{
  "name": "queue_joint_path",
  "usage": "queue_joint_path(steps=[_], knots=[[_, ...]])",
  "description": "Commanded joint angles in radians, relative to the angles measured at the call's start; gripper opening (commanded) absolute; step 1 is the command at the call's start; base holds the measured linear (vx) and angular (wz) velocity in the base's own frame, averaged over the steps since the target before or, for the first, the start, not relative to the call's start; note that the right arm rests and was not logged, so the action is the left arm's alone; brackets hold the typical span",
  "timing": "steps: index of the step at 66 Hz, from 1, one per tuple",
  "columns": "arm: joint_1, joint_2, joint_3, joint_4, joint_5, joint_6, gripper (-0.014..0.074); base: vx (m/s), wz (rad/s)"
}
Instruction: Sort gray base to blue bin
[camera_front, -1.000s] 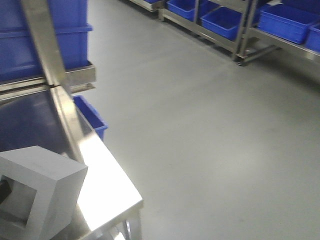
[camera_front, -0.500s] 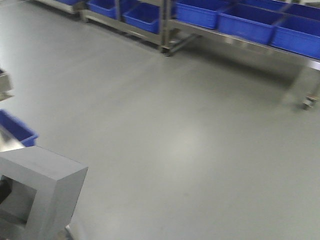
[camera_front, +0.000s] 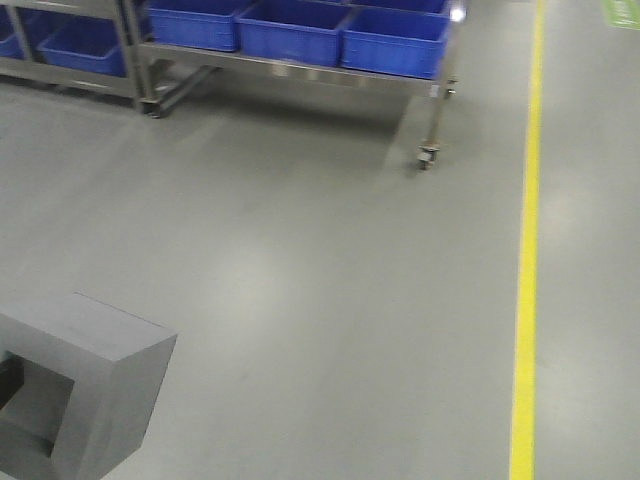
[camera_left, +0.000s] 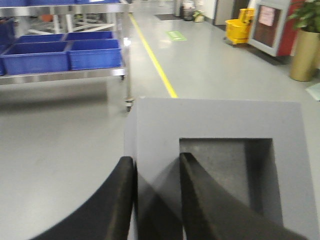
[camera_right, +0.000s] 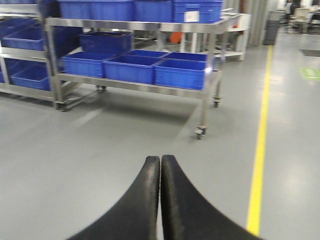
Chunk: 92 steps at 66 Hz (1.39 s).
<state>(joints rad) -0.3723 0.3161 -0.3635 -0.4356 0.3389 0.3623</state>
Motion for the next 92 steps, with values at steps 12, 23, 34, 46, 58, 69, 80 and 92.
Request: queue_joint_path(steps=[12, 23, 34, 46, 58, 69, 80, 92], knots=[[-0.003, 0.007, -0.034, -0.021, -0.098, -0.005, -0.0006, -0.05, -0.49], [-0.003, 0.007, -0.034, -0.021, -0.098, -0.005, -0.0006, -0.01, -0.34], [-0.003, 0.007, -0.034, -0.021, -0.098, -0.005, -0.0006, 0.03, -0.3], [-0.003, 0.007, -0.034, -0.021, -0.098, -0.005, -0.0006, 0.07, -0.33], [-0.003, 0.007, -0.034, -0.021, -0.098, -0.005, -0.0006, 0.1, -0.28], [-0.003, 0.007, -0.034, -0.021, -0.098, -0.005, -0.0006, 0.12, -0.25], [-0.003, 0.007, -0.034, -0.021, -0.098, -0.005, -0.0006, 0.16, -0.21], [-0.003, 0.007, -0.034, -0.021, -0.098, -0.005, -0.0006, 0.21, -0.13]])
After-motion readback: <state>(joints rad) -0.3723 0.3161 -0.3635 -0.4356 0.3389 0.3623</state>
